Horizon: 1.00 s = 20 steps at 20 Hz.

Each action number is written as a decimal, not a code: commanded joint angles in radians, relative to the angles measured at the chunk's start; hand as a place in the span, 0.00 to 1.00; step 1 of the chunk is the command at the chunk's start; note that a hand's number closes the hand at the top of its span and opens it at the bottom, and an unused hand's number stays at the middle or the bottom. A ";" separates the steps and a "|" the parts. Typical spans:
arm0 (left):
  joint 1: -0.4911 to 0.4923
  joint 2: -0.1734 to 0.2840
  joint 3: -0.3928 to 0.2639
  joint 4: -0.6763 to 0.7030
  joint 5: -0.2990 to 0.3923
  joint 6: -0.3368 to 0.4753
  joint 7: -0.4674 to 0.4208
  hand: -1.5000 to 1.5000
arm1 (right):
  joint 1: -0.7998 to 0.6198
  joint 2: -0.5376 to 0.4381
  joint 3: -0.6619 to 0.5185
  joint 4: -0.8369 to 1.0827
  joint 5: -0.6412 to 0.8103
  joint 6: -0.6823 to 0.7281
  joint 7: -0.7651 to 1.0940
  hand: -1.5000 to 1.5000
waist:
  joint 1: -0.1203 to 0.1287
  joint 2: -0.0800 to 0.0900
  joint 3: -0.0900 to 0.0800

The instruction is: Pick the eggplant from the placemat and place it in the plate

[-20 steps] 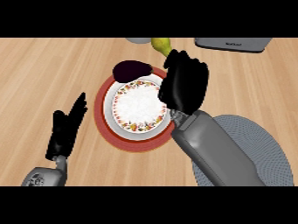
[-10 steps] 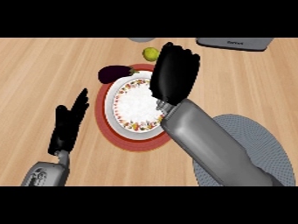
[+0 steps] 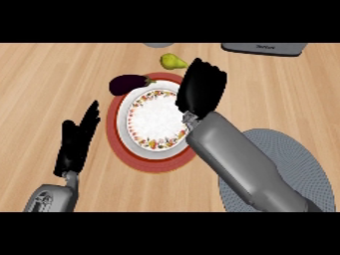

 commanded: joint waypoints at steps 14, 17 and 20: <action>0.018 0.013 0.033 0.015 0.015 -0.012 0.001 0.50 | 0.005 0.015 0.176 0.086 -0.494 -0.310 0.047 0.00 | -0.037 -0.006 0.001; 0.072 0.019 0.041 0.012 0.008 -0.001 -0.055 0.50 | 0.019 0.015 0.099 0.022 -0.433 -0.482 -0.092 0.00 | -0.049 -0.009 0.002; 0.056 -0.003 0.026 -0.004 -0.004 0.022 -0.023 0.50 | 0.058 0.015 0.082 -0.076 -0.412 -0.649 -0.143 0.00 | -0.075 -0.018 0.004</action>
